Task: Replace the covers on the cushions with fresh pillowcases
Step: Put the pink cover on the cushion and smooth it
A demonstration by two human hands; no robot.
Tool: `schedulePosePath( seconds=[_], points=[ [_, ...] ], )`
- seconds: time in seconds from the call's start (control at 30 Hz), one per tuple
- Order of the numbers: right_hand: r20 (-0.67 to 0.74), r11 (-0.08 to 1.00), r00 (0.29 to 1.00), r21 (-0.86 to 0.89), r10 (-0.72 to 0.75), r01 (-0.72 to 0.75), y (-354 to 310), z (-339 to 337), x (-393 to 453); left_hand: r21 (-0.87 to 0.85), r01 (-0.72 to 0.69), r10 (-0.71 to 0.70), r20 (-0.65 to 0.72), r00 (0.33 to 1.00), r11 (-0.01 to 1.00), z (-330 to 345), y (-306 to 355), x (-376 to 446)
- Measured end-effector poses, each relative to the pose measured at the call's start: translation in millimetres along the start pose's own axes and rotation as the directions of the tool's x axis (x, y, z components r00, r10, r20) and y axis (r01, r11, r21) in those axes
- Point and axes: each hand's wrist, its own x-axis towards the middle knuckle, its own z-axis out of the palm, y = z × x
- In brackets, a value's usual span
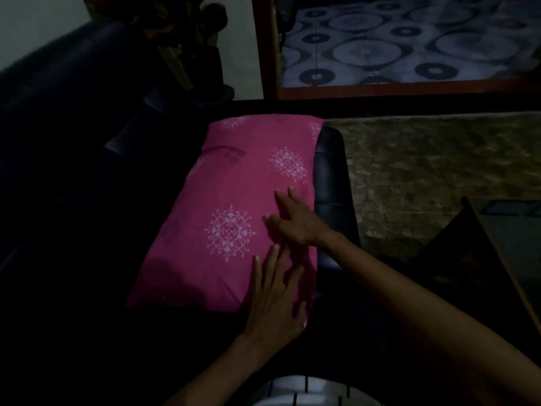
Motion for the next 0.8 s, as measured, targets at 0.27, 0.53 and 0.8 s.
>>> schedulePosePath(
  seconds=[0.27, 0.53, 0.8],
  points=[
    [-0.061, 0.943, 0.994, 0.326, 0.090, -0.065, 36.6, 21.7, -52.4, 0.344, -0.543, 0.417, 0.377, 0.827, 0.766, -6.8, -1.1, 4.7],
    [-0.058, 0.998, 0.998, 0.051, -0.030, 0.033, -8.3, 4.0, -15.6, 0.180, -0.649, 0.587, 0.302, 0.752, 0.739, -18.9, -18.6, 27.2],
    [0.025, 0.965, 0.988, -0.213, -0.152, 0.154, -6.1, 13.1, -8.8, 0.039, -0.020, 0.025, -0.138, 0.990, 0.999, -33.4, -109.4, 27.2]
  ],
)
